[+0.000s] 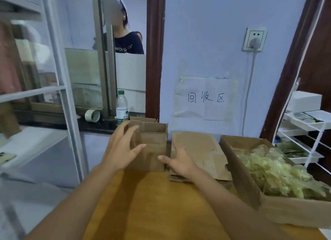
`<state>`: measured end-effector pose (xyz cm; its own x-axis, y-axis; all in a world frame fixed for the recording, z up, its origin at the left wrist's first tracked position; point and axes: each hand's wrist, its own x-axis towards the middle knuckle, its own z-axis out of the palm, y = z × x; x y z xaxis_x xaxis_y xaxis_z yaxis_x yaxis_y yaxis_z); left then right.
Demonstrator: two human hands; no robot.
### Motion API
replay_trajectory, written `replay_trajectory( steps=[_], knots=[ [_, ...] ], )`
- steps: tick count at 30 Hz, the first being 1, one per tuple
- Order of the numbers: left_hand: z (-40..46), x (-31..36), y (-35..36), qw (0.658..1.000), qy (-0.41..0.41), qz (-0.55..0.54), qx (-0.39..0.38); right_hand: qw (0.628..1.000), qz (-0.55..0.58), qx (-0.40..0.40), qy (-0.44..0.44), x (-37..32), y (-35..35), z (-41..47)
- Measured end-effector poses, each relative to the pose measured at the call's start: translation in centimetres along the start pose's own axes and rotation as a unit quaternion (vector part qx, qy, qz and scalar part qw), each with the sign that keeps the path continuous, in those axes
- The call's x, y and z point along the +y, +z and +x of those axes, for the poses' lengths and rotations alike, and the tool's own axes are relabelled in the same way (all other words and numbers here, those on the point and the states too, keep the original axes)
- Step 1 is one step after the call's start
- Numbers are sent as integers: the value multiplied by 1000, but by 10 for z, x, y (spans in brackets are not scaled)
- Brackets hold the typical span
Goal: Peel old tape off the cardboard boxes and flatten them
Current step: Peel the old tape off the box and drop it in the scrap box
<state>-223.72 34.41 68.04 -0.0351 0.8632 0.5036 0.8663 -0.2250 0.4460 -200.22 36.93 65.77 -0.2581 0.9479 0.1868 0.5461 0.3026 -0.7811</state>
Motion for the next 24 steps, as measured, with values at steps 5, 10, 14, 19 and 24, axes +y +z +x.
replay_trajectory(
  steps=[5,10,14,19,24],
  knots=[
    [11,-21,-2,997,-16,68,-44,992,123,-10,10,7,14,26],
    [15,-23,4,997,-18,73,-15,989,146,-15,9,11,25,38],
    [18,-13,-4,998,-34,53,27,985,174,-2,9,16,24,39],
    [19,5,-19,998,-38,30,36,974,226,-6,24,6,10,27],
    [8,28,-40,997,-13,-32,67,954,294,32,35,6,-11,9]
  ],
)
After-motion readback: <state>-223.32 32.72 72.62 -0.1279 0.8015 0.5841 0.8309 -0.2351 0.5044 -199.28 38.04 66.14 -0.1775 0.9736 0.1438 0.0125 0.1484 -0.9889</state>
